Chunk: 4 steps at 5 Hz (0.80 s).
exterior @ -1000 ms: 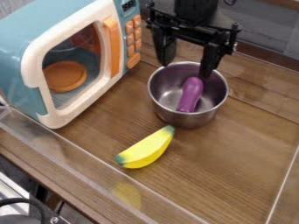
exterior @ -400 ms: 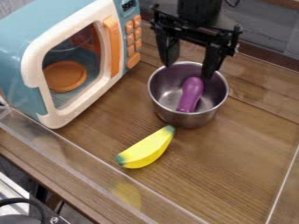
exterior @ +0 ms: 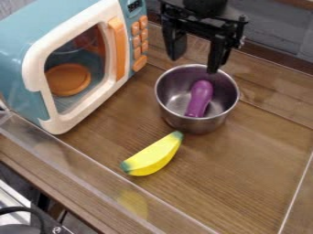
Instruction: Put the eggplant in the silver pot
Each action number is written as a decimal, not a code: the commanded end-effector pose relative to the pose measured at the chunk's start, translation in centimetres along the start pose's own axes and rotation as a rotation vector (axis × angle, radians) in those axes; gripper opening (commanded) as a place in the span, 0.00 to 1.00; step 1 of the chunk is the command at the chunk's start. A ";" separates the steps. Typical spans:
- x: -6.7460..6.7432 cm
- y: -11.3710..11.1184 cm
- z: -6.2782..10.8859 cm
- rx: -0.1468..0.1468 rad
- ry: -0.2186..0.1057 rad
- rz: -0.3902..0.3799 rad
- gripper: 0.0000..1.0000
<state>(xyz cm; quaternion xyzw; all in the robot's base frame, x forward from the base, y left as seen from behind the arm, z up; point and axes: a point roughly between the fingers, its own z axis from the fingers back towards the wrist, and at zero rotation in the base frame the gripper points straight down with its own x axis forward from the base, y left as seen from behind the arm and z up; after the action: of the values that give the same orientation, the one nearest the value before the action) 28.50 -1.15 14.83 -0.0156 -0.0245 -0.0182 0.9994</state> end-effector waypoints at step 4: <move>1.0 -0.3 2.7 -0.006 -0.029 -0.017 1.00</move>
<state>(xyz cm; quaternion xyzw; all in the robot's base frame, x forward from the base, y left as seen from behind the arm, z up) 28.89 -1.55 16.23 -0.0196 -0.0145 -0.0270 0.9993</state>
